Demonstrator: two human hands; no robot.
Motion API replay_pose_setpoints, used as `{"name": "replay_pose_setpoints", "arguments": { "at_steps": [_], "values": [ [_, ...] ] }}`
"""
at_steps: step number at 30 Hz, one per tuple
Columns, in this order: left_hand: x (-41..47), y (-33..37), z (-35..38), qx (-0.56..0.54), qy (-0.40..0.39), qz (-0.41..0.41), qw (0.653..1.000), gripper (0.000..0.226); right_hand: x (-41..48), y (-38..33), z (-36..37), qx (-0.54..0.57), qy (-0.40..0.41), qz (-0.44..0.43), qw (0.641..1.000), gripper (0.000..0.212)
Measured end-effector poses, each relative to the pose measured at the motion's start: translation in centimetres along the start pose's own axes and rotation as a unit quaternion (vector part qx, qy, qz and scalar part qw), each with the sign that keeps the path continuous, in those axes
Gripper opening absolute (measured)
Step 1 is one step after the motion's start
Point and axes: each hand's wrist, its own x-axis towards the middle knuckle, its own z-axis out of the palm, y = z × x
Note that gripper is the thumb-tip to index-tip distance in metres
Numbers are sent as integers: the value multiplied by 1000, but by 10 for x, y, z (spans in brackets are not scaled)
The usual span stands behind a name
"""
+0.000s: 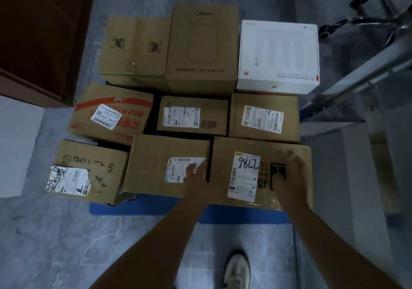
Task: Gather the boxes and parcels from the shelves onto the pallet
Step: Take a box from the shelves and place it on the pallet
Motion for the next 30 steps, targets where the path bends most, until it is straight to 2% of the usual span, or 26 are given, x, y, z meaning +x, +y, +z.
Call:
{"name": "replay_pose_setpoints", "arguments": {
  "at_steps": [2,5,6,10,13,16,19,21,24,28,30],
  "values": [
    [10,3,-20,-19,45,14,999,56,-14,-31,30,40,-28,-13,999,58],
    [32,5,-58,-40,57,44,997,52,-30,-74,81,-8,-52,-63,997,43],
    [39,4,-71,-19,54,63,996,52,-33,-87,98,-27,-56,-80,995,39],
    [63,-14,-128,78,50,116,989,52,-42,-134,160,-97,-101,-129,982,50],
    [69,-44,-179,98,72,107,987,50,-48,-160,203,-215,-131,-175,952,53],
    [79,-80,-230,117,140,59,981,45,-58,-191,239,-184,-119,-149,964,54],
    [97,-115,-276,177,212,13,961,51,-70,-216,279,-185,-138,-184,955,55],
    [109,-135,-300,181,242,-21,953,63,-72,-231,304,-195,-159,-203,946,56],
    [128,-160,-322,131,236,-87,959,103,-74,-246,337,-221,-209,-219,927,61],
    [159,-178,-338,76,174,-151,970,139,-79,-251,370,-276,-239,-270,891,63],
    [170,-186,-343,49,146,-159,975,152,-83,-250,383,-290,-274,-307,864,80]
  ]
}}
